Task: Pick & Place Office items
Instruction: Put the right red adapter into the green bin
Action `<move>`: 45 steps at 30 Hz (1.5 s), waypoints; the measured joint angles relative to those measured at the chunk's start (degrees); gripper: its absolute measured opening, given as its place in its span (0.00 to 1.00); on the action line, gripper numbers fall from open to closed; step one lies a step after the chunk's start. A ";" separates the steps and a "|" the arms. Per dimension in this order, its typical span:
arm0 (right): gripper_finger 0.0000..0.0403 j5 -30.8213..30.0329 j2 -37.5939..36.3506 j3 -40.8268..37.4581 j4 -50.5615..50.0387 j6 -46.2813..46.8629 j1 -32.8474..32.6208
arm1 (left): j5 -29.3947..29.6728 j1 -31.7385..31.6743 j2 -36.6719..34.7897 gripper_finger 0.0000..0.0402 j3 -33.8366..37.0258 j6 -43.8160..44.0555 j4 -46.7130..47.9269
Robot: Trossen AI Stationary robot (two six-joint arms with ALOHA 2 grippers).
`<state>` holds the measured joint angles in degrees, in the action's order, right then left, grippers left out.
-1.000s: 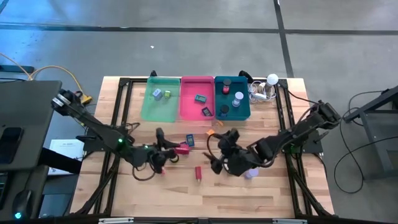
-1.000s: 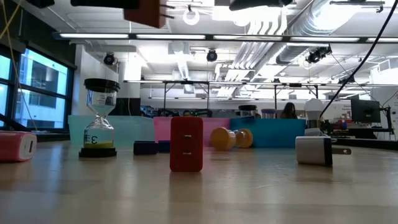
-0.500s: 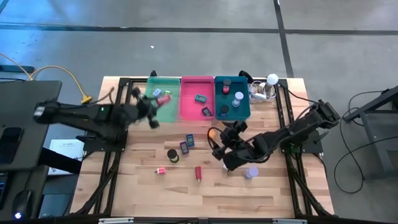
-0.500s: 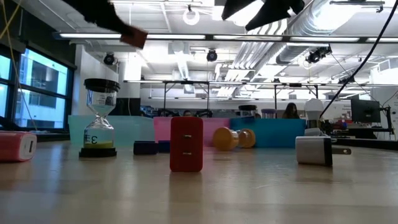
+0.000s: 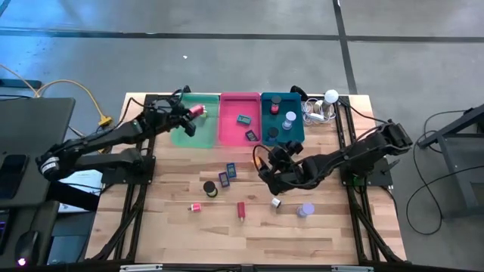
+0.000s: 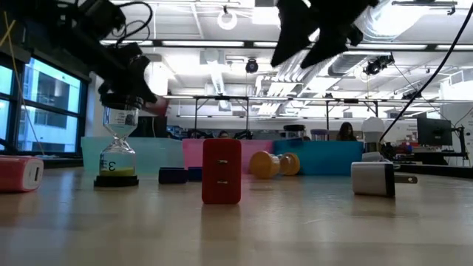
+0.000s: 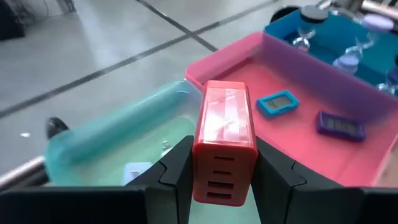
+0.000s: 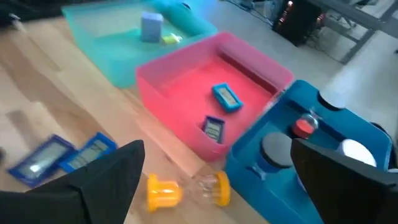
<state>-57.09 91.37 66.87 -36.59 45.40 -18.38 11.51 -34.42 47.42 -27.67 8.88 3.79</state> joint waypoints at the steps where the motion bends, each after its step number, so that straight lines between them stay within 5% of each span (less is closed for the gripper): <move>1: 0.97 0.01 0.00 -0.55 -0.02 0.05 0.30 | -0.26 0.27 0.47 0.28 0.93 1.03 -1.68; 5: 0.98 0.02 0.00 -2.37 1.04 0.10 1.26 | 0.27 3.62 2.66 0.28 3.43 3.17 -4.11; 17: 0.97 0.01 0.00 -3.76 4.47 -0.14 2.03 | 21.47 13.19 15.84 0.28 5.41 13.50 -14.17; 31: 0.97 0.47 0.00 -3.76 4.71 -0.14 1.82 | 23.58 13.12 31.70 0.33 5.39 15.60 -27.45; 45: 0.97 0.47 0.00 -3.76 4.69 -0.17 1.93 | 23.37 13.16 33.76 0.36 5.39 14.07 -29.71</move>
<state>-56.62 91.37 63.11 -31.90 45.23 -16.45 34.87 -21.26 81.19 -22.28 22.95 -25.92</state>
